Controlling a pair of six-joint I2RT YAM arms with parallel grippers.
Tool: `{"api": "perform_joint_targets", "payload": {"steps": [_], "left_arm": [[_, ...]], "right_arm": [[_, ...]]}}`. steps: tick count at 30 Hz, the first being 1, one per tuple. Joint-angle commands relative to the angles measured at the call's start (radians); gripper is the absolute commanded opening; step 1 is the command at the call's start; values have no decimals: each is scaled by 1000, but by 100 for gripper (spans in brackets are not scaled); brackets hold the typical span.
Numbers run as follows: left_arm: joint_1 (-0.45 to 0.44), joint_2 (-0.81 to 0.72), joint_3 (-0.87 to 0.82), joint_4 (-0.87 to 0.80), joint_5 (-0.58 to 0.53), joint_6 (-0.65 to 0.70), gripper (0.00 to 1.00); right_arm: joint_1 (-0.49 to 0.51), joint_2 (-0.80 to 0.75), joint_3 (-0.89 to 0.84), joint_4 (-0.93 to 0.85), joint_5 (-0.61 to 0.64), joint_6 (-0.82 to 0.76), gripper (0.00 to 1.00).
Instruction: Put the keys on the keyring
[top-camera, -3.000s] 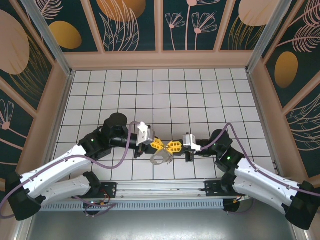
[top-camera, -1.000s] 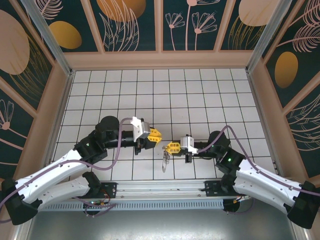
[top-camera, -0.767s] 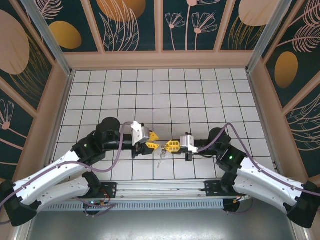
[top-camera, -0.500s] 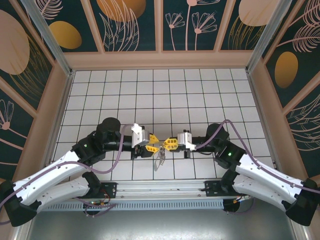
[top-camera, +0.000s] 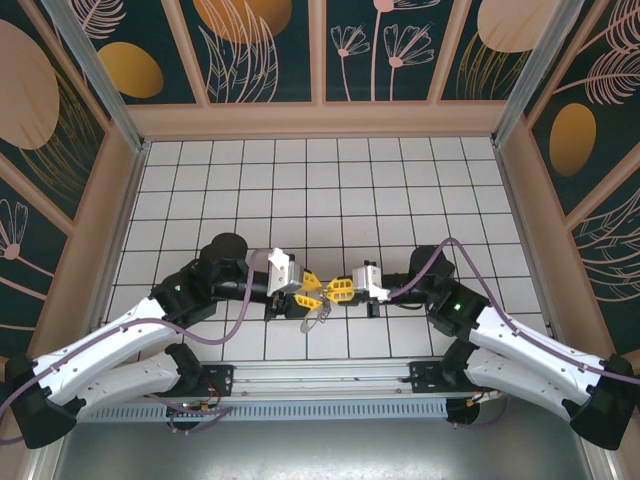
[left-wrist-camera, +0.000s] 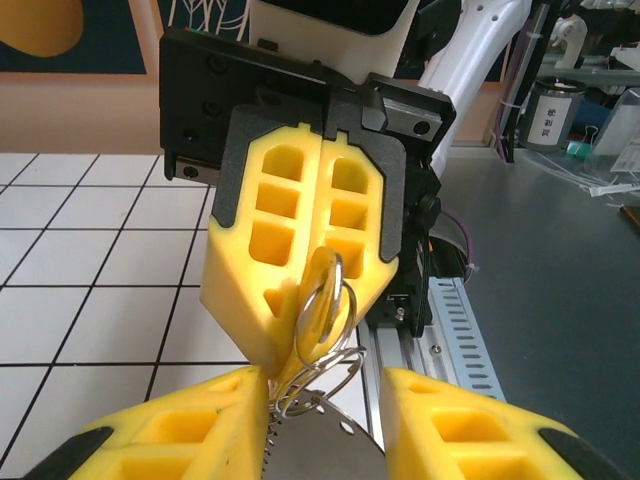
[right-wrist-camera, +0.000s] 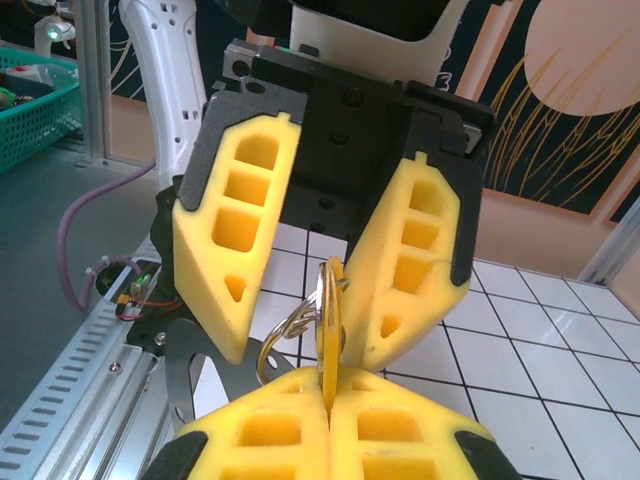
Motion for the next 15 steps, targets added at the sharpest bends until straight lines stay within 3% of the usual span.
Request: {"api": "perform_joint_targets", "payload": {"steps": [1,5,10,15], "left_arm": [[3,0,23,43,37,9,31],[3,12,23,57,57,1,23],[2,22,22,57,72,-3,0],[4,12,21,52,63,-4,0]], "right_arm": [[-6,0,44,29,-33,-18,0],[-9,2,41,44,-27,-17,0],[-17,-6,38,71,-19,-1,0],[-28,-17,28,105,2,13,0]]}}
